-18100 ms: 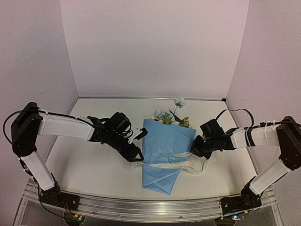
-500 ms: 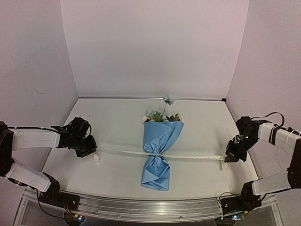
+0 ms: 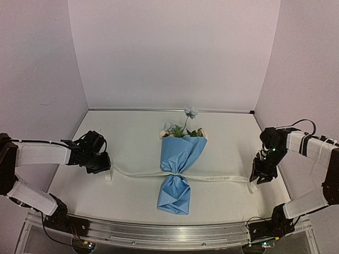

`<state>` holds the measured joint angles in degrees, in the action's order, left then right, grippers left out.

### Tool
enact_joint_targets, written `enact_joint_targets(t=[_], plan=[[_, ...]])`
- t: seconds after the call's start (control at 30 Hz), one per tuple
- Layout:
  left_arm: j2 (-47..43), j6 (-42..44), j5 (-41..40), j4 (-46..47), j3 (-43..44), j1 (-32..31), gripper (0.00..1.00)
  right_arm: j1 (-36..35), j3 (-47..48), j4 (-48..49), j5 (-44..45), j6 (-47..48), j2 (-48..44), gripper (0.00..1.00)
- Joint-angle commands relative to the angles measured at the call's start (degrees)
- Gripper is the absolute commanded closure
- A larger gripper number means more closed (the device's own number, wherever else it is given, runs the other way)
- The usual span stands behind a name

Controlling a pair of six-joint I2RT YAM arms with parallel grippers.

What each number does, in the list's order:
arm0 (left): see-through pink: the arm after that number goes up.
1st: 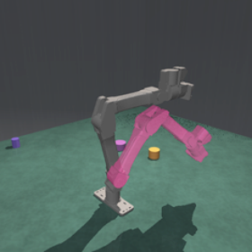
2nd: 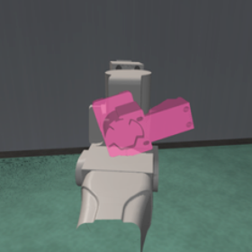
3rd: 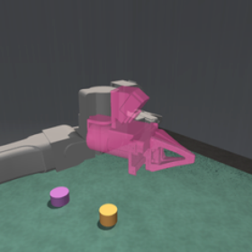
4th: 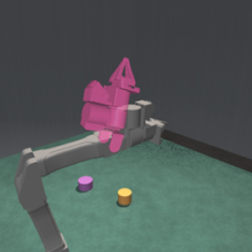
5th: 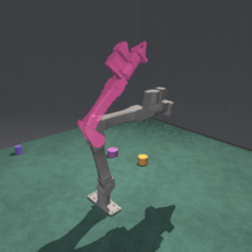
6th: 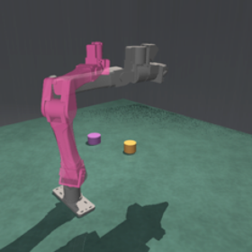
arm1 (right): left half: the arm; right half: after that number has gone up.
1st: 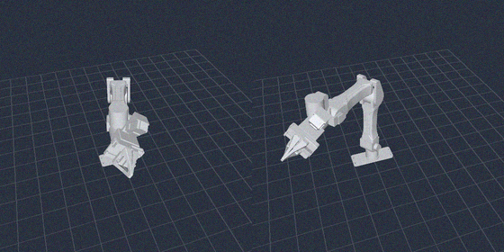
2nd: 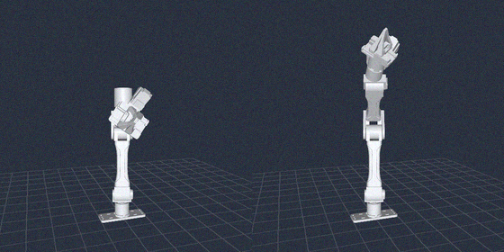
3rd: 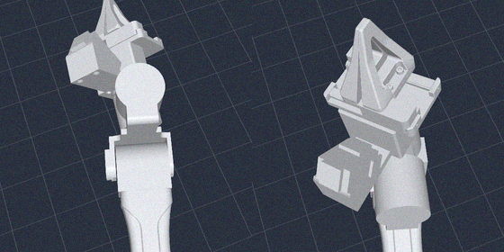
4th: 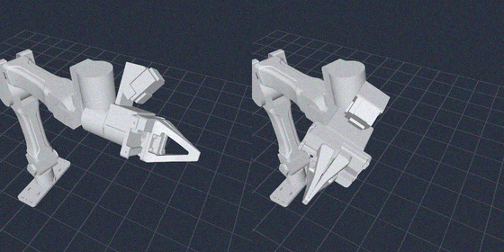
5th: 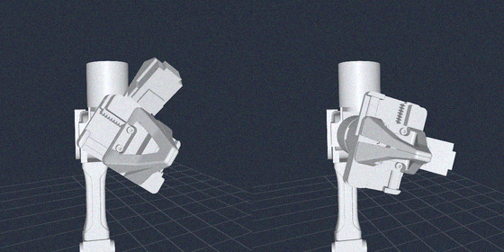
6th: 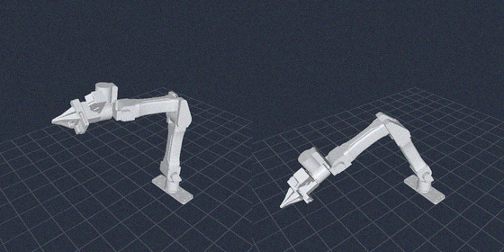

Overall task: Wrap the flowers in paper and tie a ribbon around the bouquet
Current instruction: Tie the ribbon around the folded bouquet, then cross the half-tied ribbon over the folded bouquet.

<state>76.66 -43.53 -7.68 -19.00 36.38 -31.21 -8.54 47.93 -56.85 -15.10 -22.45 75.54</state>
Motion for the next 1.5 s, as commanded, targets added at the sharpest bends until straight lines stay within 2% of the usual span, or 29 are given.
enact_joint_targets(t=[0.0, 0.13, 0.23, 0.4, 0.63, 0.83, 1.13, 1.3, 1.47], plan=[[-4.84, 4.12, -0.36, 0.86, 3.34, -1.49, 0.45, -1.75, 3.60, -2.27, -0.41, 3.07, 0.24, 0.55], [-6.55, 9.15, 2.04, 1.20, 5.20, -3.30, 0.34, -3.89, 5.52, -2.88, -1.18, 5.36, -0.08, 0.46], [-3.55, 13.71, 5.03, 1.15, 8.14, -5.62, 0.32, -5.85, 6.79, -2.80, -2.43, 7.64, -0.57, 0.40], [4.60, 16.69, 4.49, -2.71, 15.14, -10.65, 0.36, -9.99, 8.66, -1.99, -3.66, 12.52, -1.01, 0.34], [13.02, 18.90, -0.23, -8.32, 19.10, -18.07, 0.38, -13.50, 7.32, 3.93, -6.51, 15.16, -1.41, 0.30], [15.78, 13.36, -3.09, -12.23, 18.63, -18.45, 0.32, -15.43, 7.66, 4.79, -6.29, 15.14, -0.14, 0.30], [14.73, -6.52, -5.76, -16.21, 16.81, -18.62, 0.41, -16.50, 6.47, 5.76, -5.27, 14.66, -0.52, 0.30], [15.51, -10.48, -7.68, -15.69, 16.29, -18.62, 0.40, -17.03, 6.29, 5.82, -4.94, 14.63, -0.99, 0.30], [17.41, -13.59, -8.97, -14.22, 15.83, -18.54, 0.43, -17.81, 6.46, 5.83, -5.04, 14.62, -1.01, 0.30]])
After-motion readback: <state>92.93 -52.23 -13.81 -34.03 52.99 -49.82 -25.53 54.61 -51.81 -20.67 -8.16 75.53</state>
